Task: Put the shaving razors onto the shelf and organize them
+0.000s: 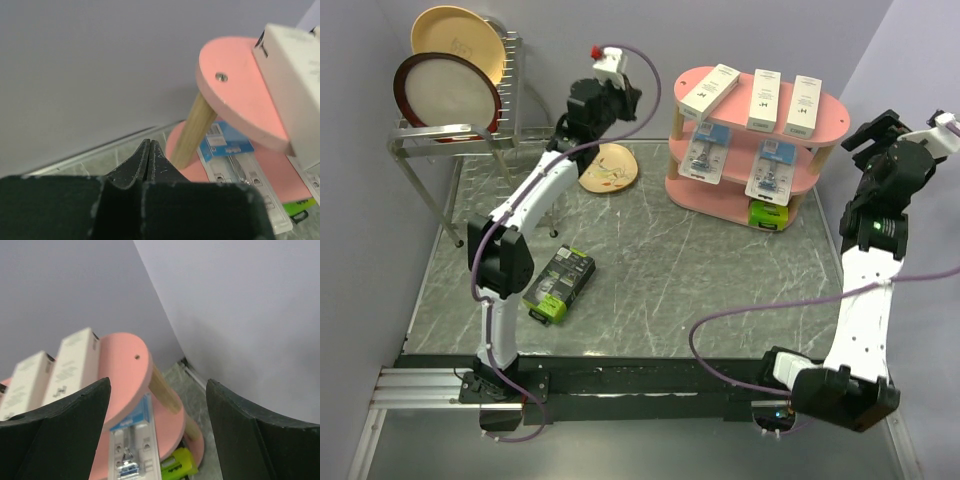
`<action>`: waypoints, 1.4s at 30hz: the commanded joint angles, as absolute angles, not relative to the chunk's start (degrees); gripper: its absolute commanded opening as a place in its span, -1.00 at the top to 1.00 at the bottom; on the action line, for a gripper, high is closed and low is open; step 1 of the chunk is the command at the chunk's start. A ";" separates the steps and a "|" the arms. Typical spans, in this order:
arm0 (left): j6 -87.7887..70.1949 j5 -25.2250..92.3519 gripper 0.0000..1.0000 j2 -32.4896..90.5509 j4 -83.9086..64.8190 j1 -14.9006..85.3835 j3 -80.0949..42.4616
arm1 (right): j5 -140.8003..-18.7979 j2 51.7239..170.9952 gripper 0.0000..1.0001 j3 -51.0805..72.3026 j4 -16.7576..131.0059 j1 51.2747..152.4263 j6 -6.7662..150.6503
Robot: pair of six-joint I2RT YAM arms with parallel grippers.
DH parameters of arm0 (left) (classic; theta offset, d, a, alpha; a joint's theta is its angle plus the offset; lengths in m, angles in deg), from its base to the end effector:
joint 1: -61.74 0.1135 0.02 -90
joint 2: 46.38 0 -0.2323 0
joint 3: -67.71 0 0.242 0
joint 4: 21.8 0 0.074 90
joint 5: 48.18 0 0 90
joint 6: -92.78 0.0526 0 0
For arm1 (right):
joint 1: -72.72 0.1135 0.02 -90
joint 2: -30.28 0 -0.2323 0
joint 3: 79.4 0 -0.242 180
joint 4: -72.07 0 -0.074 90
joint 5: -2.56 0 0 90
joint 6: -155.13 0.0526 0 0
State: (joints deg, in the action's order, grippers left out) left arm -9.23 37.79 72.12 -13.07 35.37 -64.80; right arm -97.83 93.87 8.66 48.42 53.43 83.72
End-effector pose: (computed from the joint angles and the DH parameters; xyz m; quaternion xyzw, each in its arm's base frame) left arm 0.4388 -0.2217 0.3879 0.1099 0.6648 -0.2651 0.6896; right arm 0.2375 -0.0932 0.4468 0.2820 0.6166 -0.0658 0.7321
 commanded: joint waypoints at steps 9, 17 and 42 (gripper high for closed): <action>-14.97 28.91 0.99 70.96 -18.17 31.95 -65.91 | -95.53 91.54 -0.70 11.27 46.65 52.33 86.39; -15.24 29.08 0.99 69.73 -17.81 28.17 -65.21 | -94.30 90.84 -0.72 13.21 45.85 51.98 87.10; -12.87 24.36 0.99 53.84 -20.84 29.74 -40.81 | -89.56 89.08 -0.74 16.63 47.61 51.28 85.70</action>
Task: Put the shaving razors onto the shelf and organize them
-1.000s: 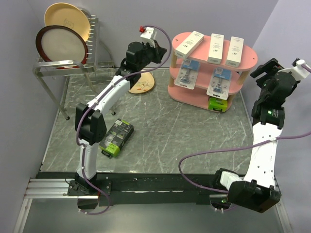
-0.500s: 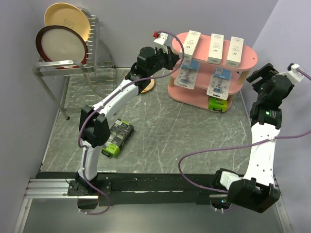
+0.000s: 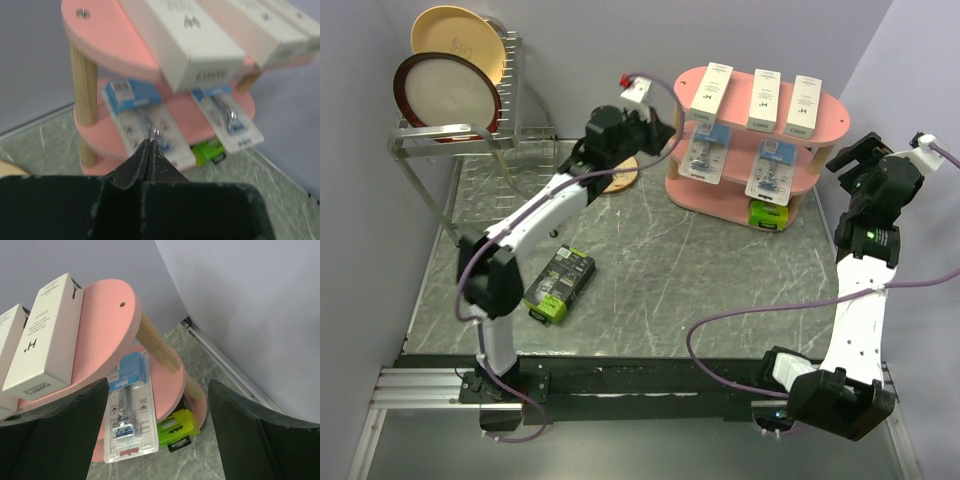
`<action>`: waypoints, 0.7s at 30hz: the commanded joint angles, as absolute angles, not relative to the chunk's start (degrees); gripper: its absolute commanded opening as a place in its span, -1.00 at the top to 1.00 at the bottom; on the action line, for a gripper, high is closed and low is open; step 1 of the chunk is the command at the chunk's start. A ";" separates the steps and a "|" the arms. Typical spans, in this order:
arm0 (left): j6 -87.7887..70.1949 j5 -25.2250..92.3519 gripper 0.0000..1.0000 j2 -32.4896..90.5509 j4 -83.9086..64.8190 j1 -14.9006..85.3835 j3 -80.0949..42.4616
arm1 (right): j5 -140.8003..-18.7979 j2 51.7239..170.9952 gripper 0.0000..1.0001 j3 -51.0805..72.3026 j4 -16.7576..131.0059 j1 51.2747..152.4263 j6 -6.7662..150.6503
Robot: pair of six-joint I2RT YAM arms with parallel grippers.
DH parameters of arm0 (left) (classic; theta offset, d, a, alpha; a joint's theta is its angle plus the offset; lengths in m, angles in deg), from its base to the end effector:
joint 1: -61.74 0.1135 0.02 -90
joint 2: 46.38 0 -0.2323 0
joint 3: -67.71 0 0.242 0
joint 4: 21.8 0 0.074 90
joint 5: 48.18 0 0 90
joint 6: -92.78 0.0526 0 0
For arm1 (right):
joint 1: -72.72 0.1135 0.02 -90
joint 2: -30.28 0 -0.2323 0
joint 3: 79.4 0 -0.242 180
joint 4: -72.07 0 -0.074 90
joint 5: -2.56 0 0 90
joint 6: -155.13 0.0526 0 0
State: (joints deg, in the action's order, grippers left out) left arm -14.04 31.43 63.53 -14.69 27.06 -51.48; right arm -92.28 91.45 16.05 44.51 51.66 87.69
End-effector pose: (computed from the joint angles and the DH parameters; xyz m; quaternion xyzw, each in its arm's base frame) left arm 0.3758 -0.2716 0.3757 0.1717 0.6722 -0.3682 0.6189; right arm 0.2375 -0.0962 0.4038 0.2986 0.6687 -0.0220 0.6806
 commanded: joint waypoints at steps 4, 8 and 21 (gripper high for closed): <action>-9.08 16.43 0.99 52.14 -19.50 29.93 -39.10 | -89.11 90.04 -0.74 16.72 47.44 51.28 86.75; -9.52 16.16 0.99 55.13 -19.30 29.49 -45.16 | -87.97 91.36 -0.73 16.37 47.87 51.28 87.89; -13.39 15.72 0.99 64.80 -20.18 27.11 -56.94 | -85.59 93.03 -0.73 15.32 48.93 51.45 87.71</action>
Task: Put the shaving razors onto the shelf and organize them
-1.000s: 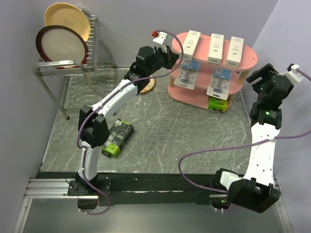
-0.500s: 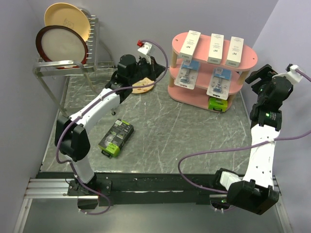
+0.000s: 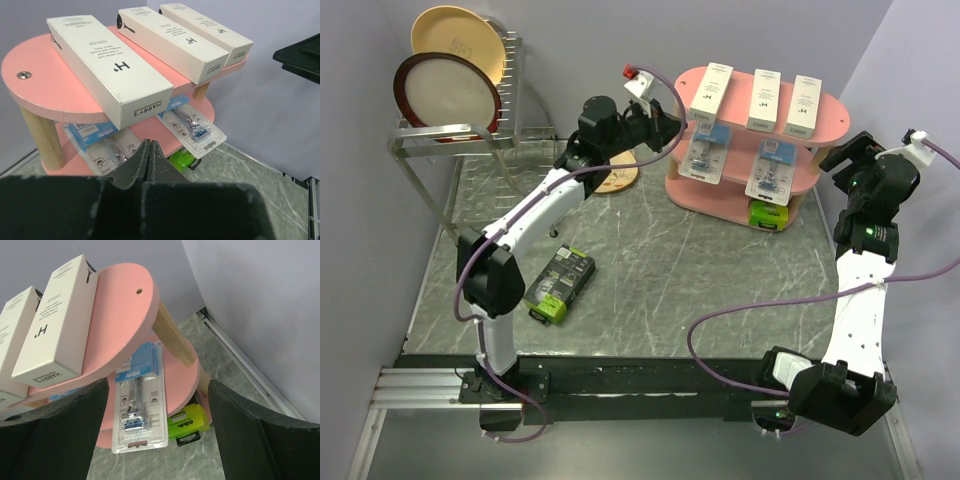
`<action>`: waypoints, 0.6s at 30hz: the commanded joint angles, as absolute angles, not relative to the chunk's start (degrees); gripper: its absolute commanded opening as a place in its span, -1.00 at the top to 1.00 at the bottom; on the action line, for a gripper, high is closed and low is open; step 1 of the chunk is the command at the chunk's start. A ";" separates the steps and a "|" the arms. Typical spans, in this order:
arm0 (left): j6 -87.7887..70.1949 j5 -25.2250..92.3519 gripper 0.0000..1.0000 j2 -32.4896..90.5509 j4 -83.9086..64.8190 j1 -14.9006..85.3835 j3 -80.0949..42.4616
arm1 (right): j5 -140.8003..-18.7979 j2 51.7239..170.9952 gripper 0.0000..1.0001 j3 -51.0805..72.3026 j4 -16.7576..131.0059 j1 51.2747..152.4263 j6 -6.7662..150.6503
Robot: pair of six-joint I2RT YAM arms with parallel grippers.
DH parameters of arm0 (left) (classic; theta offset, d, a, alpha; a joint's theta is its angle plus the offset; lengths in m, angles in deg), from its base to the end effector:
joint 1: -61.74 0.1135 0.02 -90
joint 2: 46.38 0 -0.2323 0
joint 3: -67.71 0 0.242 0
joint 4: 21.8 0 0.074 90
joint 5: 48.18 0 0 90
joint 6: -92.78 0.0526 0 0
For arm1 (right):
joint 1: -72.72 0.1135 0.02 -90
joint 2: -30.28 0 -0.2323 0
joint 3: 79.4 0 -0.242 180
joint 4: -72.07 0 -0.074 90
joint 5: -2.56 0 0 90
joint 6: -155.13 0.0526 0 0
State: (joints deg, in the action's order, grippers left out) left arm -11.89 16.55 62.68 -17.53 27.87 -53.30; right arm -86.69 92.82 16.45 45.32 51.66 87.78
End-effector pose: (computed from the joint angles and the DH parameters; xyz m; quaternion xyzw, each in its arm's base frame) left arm 0.3637 -0.2712 0.3994 0.2695 0.6058 -0.4332 0.6105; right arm 0.2466 -0.0942 0.3974 0.2707 0.6867 0.0142 0.6745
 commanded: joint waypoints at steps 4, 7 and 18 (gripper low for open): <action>-14.18 16.69 0.99 67.35 -20.89 26.67 -60.02 | -85.42 93.30 -0.73 15.23 49.11 51.37 87.89; -14.35 17.47 0.99 69.37 -21.24 26.41 -62.39 | -85.51 93.30 -0.73 15.58 49.11 51.37 87.89; -14.88 20.20 0.99 73.76 -22.29 26.15 -66.97 | -85.95 92.68 -0.74 16.72 49.37 51.37 87.63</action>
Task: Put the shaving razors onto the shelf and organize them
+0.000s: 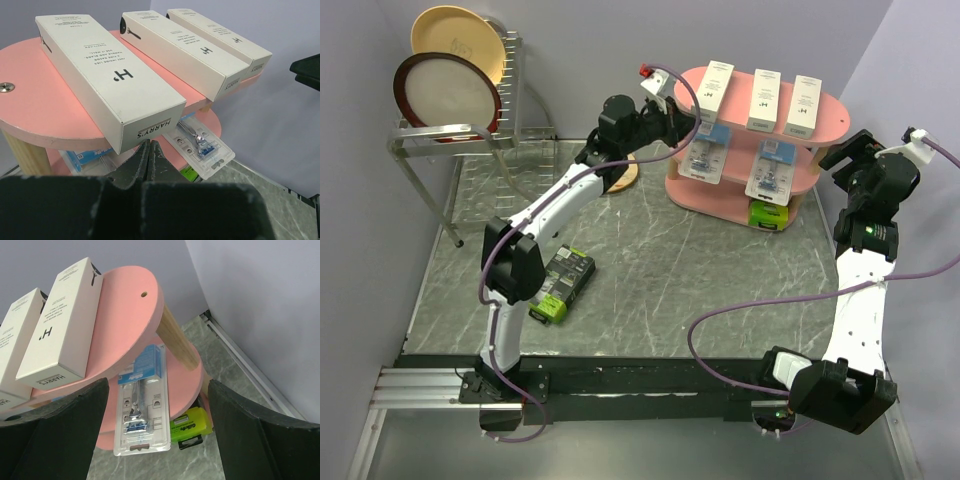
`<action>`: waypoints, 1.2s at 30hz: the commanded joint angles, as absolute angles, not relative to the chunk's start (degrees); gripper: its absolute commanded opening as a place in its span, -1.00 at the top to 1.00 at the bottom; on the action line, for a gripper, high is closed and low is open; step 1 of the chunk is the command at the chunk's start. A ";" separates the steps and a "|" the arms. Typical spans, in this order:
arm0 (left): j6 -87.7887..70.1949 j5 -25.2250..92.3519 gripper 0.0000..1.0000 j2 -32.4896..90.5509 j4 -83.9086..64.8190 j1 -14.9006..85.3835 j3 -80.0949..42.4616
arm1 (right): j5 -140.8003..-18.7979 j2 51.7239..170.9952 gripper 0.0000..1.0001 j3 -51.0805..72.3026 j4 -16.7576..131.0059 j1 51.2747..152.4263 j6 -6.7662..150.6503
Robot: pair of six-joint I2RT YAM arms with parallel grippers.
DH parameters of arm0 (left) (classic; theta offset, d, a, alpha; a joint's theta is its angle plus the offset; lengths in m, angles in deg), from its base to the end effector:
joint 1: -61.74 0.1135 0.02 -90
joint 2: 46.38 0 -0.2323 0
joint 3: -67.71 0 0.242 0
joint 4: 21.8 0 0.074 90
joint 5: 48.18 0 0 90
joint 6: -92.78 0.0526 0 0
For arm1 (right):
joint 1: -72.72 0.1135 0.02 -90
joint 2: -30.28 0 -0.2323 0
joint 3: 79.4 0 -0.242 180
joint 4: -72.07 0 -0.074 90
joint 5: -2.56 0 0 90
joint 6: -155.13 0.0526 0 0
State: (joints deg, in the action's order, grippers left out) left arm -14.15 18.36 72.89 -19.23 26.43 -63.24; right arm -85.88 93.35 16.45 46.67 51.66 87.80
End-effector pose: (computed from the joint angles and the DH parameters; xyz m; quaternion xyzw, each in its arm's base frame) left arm 0.3888 -0.3010 0.3845 0.2542 0.6023 -0.4465 0.6110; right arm 0.2495 -0.0945 0.3981 0.2645 0.6839 0.0195 0.6797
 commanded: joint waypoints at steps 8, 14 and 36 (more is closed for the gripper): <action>-14.62 20.91 0.99 75.53 -22.82 26.23 -69.17 | -85.68 92.77 -0.74 17.08 49.90 51.37 87.80; -14.53 20.73 0.99 74.92 -22.56 26.23 -68.03 | -84.72 92.59 -0.74 17.16 50.42 51.37 87.01; -15.59 18.71 -0.14 63.41 -17.12 25.62 -55.03 | -97.17 102.07 -1.00 4.87 55.87 66.12 77.19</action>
State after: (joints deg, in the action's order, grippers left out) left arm -15.13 19.15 72.60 -19.25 26.32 -60.90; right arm -88.50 99.36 9.63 51.24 61.72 82.45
